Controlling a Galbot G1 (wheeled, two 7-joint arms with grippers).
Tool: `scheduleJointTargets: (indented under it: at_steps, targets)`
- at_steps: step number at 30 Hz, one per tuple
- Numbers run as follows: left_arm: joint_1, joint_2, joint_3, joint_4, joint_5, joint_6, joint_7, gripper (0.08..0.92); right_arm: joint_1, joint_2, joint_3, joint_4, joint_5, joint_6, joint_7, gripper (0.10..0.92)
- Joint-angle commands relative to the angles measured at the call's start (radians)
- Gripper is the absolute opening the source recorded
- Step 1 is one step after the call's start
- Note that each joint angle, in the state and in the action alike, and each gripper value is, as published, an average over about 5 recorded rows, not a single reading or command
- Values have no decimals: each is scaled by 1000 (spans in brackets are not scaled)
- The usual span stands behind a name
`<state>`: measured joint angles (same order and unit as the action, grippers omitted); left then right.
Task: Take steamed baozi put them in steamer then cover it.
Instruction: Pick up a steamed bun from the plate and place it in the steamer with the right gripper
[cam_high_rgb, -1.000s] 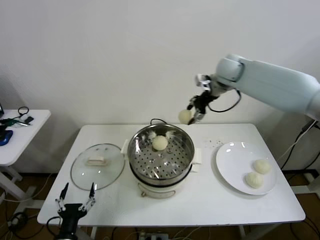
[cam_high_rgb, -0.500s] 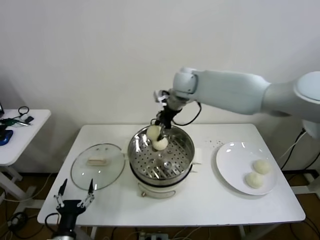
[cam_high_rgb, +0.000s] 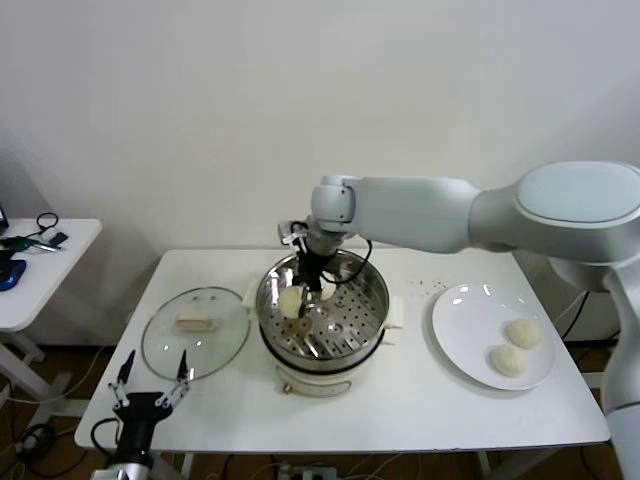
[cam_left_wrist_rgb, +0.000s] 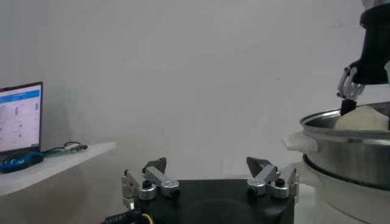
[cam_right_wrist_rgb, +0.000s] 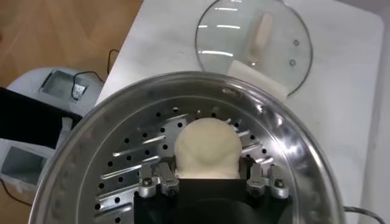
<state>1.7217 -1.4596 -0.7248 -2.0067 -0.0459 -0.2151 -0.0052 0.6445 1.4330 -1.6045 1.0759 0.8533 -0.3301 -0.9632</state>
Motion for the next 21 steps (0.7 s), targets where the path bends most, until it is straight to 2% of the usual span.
scheduleJointTargets:
  at_steps: [1, 7, 14, 21]
  targets:
    - [-9, -1, -1, 5, 3, 11, 0, 823, -38, 34, -9, -23, -9, -1, 0, 653]
    - [-17, -2, -1, 9, 15, 11, 0, 823, -47, 31, -7, -24, -21, -1, -2, 679]
    - [-20, 0, -3, 18, 14, 11, 0, 823, -43, 11, 6, -10, -27, -1, -8, 809]
    - [-30, 1, -1, 18, 15, 18, 0, 823, 42, -50, 18, 39, -31, 15, -39, 823]
